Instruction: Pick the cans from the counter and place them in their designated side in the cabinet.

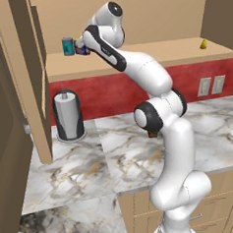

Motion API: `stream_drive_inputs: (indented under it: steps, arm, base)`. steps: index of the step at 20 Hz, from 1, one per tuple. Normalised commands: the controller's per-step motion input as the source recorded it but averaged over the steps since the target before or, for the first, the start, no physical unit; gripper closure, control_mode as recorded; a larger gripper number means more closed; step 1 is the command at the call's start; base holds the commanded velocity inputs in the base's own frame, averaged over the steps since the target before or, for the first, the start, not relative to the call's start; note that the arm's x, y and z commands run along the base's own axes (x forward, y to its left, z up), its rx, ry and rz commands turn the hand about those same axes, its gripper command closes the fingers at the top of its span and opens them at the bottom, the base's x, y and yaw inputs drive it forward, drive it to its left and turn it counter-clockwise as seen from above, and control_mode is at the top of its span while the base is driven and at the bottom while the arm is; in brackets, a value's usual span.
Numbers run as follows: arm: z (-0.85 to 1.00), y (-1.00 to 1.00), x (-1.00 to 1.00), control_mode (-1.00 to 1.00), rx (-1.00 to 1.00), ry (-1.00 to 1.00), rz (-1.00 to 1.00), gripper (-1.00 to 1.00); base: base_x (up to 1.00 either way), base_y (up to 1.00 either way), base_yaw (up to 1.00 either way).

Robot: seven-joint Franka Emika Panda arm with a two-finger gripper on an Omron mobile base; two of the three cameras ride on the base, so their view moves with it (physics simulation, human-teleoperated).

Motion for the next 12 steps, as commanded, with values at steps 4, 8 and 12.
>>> stream_drive_inputs:
  steps: [4, 8, 12]
  arm:
    - [-0.09, -0.07, -0.06, -1.0, 0.0, -0.22, 0.07, -1.0]
    - [-0.32, -0.01, -0.08, -1.0, 0.0, -0.25, 0.07, -1.0]
    - [-0.05, -0.08, -0.16, -1.0, 0.0, -0.26, 0.07, -1.0]
  base:
    - [0.0, 0.0, 0.0]
    - [0.0, 0.0, 0.0]
    - [0.0, 0.0, 0.0]
